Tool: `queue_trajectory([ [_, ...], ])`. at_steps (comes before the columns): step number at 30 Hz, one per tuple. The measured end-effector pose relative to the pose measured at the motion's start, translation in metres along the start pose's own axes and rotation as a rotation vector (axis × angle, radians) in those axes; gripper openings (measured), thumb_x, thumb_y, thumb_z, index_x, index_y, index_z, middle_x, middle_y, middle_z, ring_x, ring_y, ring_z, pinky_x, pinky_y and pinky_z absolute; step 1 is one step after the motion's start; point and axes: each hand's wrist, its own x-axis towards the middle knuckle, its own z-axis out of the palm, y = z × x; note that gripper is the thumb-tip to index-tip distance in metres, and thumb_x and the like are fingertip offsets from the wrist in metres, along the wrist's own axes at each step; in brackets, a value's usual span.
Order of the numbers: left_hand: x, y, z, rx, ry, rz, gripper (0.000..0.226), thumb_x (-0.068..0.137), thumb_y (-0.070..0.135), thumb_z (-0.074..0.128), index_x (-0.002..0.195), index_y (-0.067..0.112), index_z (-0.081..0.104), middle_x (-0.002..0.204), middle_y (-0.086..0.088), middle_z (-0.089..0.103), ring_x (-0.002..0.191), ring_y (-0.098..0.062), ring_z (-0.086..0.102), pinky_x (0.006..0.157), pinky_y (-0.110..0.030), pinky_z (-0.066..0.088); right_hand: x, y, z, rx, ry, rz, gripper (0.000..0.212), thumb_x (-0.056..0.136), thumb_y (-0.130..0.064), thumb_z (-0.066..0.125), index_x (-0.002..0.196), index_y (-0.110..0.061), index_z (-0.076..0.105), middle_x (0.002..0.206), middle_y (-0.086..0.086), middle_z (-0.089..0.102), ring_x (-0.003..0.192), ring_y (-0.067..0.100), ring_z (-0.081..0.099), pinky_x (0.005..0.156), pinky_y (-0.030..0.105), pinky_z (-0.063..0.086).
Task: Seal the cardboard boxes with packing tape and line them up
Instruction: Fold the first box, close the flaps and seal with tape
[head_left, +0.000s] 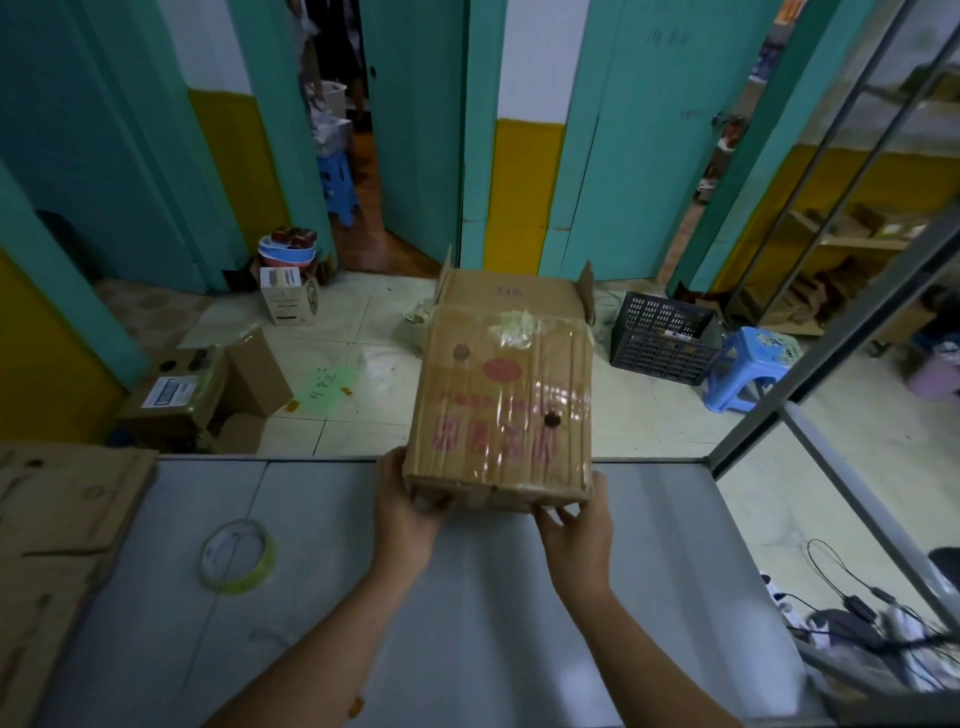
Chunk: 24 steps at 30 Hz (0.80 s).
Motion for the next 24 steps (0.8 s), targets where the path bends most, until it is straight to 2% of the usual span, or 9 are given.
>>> queue_trajectory([
  [3,-0.01,-0.019,-0.006,0.054,-0.002,-0.05,0.079,0.064,0.006,0.094,0.115,0.057,0.061,0.127,-0.001,0.066,0.121,-0.028,0.068,0.096,-0.067,0.057,-0.016,0.024,-0.004,-0.05,-0.035,0.017,0.059,0.086,0.0,0.082,0.118,-0.042,0.055,0.115,-0.023,0.063,0.11,0.007,0.067,0.088,0.029,0.061],
  [6,-0.019,-0.022,-0.009,0.075,-0.052,-0.103,0.067,0.068,0.013,0.088,0.122,0.042,0.06,0.122,0.002,0.071,0.116,-0.027,0.07,0.095,-0.065,0.058,-0.024,0.039,-0.016,-0.133,-0.005,-0.011,0.041,0.087,-0.003,0.082,0.115,-0.024,0.06,0.109,-0.024,0.061,0.101,0.005,0.067,0.08,0.024,0.06],
  [8,-0.026,-0.021,-0.015,0.052,-0.087,-0.144,0.056,0.073,0.027,0.083,0.124,0.025,0.06,0.121,-0.009,0.071,0.114,-0.036,0.069,0.096,-0.066,0.056,-0.031,0.039,-0.025,-0.167,-0.029,0.018,0.03,0.094,-0.004,0.074,0.103,-0.03,0.063,0.099,-0.021,0.065,0.09,0.006,0.066,0.072,0.019,0.057],
  [10,-0.028,-0.018,-0.029,0.012,-0.136,-0.234,0.053,0.078,0.038,0.076,0.125,0.017,0.061,0.122,-0.019,0.068,0.113,-0.041,0.068,0.094,-0.061,0.058,-0.039,0.037,-0.033,-0.205,-0.069,0.018,0.035,0.095,-0.006,0.07,0.096,-0.041,0.062,0.093,-0.016,0.07,0.084,0.008,0.067,0.067,0.018,0.055],
  [13,-0.024,-0.017,-0.059,-0.011,-0.139,-0.405,0.014,0.101,0.013,0.064,0.108,0.019,0.074,0.106,-0.017,0.074,0.094,-0.03,0.075,0.069,-0.035,0.063,-0.049,0.033,-0.045,-0.092,-0.142,0.072,0.042,0.092,-0.001,0.072,0.099,-0.041,0.062,0.093,-0.011,0.074,0.081,0.005,0.071,0.064,0.018,0.055],
  [15,-0.024,-0.018,-0.072,0.119,-0.214,-0.441,0.034,0.111,0.007,0.049,0.101,0.027,0.076,0.104,-0.007,0.079,0.102,-0.033,0.075,0.068,-0.037,0.063,-0.05,0.032,-0.051,-0.027,-0.145,0.115,0.04,0.095,0.003,0.067,0.093,-0.036,0.066,0.088,-0.005,0.075,0.078,0.009,0.071,0.065,0.023,0.055],
  [18,-0.031,-0.014,-0.072,0.098,-0.281,-0.567,0.038,0.113,0.052,0.04,0.12,0.039,0.076,0.122,0.003,0.078,0.12,-0.023,0.07,0.087,-0.051,0.063,-0.05,0.023,-0.058,0.107,-0.167,0.233,0.028,0.11,-0.012,0.051,0.101,-0.026,0.074,0.097,0.003,0.077,0.09,0.021,0.075,0.07,0.029,0.06],
  [20,-0.037,-0.004,-0.064,-0.03,-0.291,-0.65,0.054,0.104,0.071,0.037,0.125,0.04,0.077,0.126,0.002,0.077,0.119,-0.021,0.072,0.091,-0.044,0.061,-0.049,0.017,-0.061,0.135,-0.238,0.296,0.033,0.114,-0.027,0.042,0.112,-0.019,0.074,0.104,0.006,0.077,0.098,0.023,0.075,0.077,0.034,0.062],
  [24,-0.046,0.01,-0.047,-0.122,-0.363,-0.609,0.06,0.107,0.066,0.028,0.115,0.04,0.081,0.123,-0.004,0.079,0.114,-0.02,0.075,0.082,-0.03,0.063,-0.048,0.01,-0.06,0.071,-0.299,0.285,0.043,0.114,-0.031,0.038,0.1,-0.013,0.074,0.092,0.01,0.076,0.089,0.028,0.074,0.082,0.042,0.062],
])
